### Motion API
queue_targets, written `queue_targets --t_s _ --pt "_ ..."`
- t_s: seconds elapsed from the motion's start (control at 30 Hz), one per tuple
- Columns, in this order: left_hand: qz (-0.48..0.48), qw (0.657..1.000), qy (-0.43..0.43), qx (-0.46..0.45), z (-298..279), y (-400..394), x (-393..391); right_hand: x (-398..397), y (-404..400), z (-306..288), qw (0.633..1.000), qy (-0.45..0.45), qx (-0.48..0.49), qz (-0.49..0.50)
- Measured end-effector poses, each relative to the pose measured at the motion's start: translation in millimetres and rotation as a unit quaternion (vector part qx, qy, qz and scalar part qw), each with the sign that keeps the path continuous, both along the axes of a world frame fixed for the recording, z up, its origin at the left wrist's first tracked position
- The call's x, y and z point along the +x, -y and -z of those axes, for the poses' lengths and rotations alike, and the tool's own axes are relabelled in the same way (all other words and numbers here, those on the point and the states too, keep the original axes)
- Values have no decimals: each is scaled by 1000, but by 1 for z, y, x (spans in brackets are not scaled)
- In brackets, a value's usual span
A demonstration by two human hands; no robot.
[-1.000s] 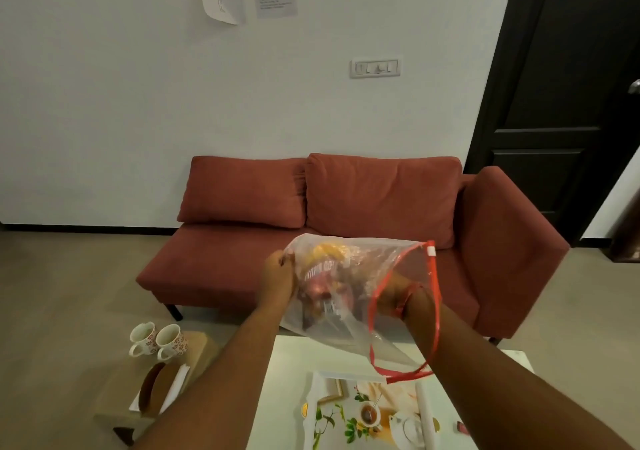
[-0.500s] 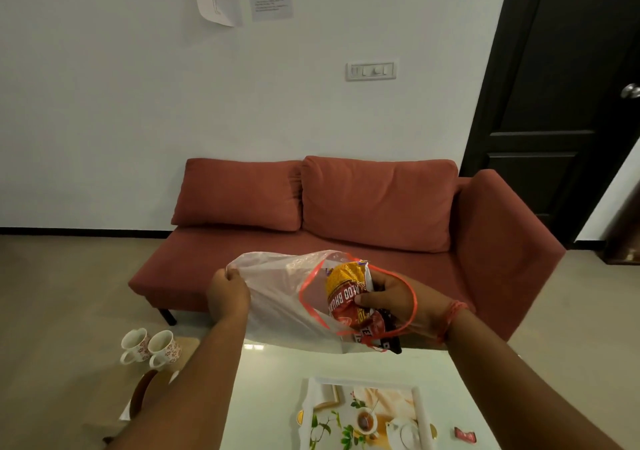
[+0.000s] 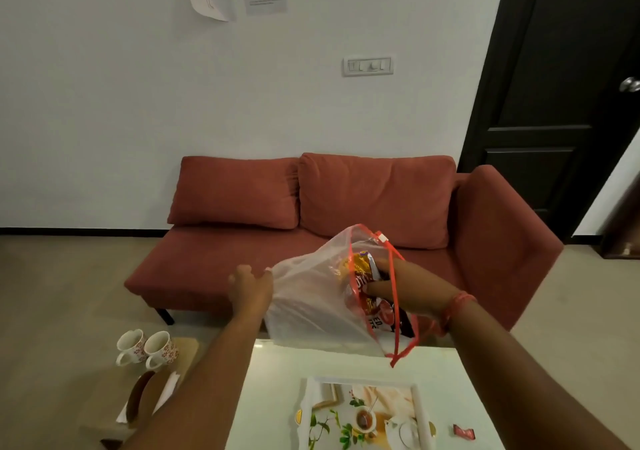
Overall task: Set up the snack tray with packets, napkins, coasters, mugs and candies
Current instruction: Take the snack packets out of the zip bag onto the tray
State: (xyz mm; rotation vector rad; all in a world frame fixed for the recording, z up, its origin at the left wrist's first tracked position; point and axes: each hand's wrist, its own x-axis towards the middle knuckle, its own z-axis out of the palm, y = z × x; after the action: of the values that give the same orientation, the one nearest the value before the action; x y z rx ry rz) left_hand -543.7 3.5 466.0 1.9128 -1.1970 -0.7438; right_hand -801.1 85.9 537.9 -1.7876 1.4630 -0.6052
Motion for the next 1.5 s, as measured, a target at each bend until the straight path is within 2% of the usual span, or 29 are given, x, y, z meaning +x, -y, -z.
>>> queue_targets --t_s 0.07,0.13,0.17,0.23,0.3,0.5,0.7,0.8,0.93,1.1,1.2,1.3,1.4,1.5 --pt "27 993 10 -111 -17 -12 -25 5 9 -3 998 -64 -4 26" --pt "105 965 -20 -240 -34 -27 -54 13 19 -3 988 -146 -1 46" --pt "153 954 -40 -256 -43 -36 -69 18 23 -4 983 -180 -4 47" --pt "246 943 -79 -211 -57 -49 -95 28 30 -3 975 -217 -12 41" --pt "279 942 -52 -177 -59 -53 -109 38 31 -5 969 -246 -14 26" --pt "230 955 -3 -187 -46 -38 -104 49 29 -3 963 -260 -59 44" --pt "231 958 -21 -167 -40 -46 -103 50 31 1 967 -222 -85 91" --pt "196 961 0 -197 -41 -41 -101 52 31 5 969 -210 -87 102" --pt "123 973 -36 -194 -47 -35 -95 54 27 9 977 -164 -70 117" --pt "61 980 -70 -174 -46 -31 -86 56 17 13 977 -186 -74 77" --pt "75 976 -66 -194 -43 -31 -84 57 15 17 973 -209 -82 60" --pt "133 962 -47 -236 -43 -37 -87 60 12 21 966 -243 -77 42" --pt "148 960 -45 -232 -41 -36 -87 64 6 19 975 -199 -84 44" --pt "112 970 -88 -198 -39 -31 -79 62 1 16 979 -139 -135 65"
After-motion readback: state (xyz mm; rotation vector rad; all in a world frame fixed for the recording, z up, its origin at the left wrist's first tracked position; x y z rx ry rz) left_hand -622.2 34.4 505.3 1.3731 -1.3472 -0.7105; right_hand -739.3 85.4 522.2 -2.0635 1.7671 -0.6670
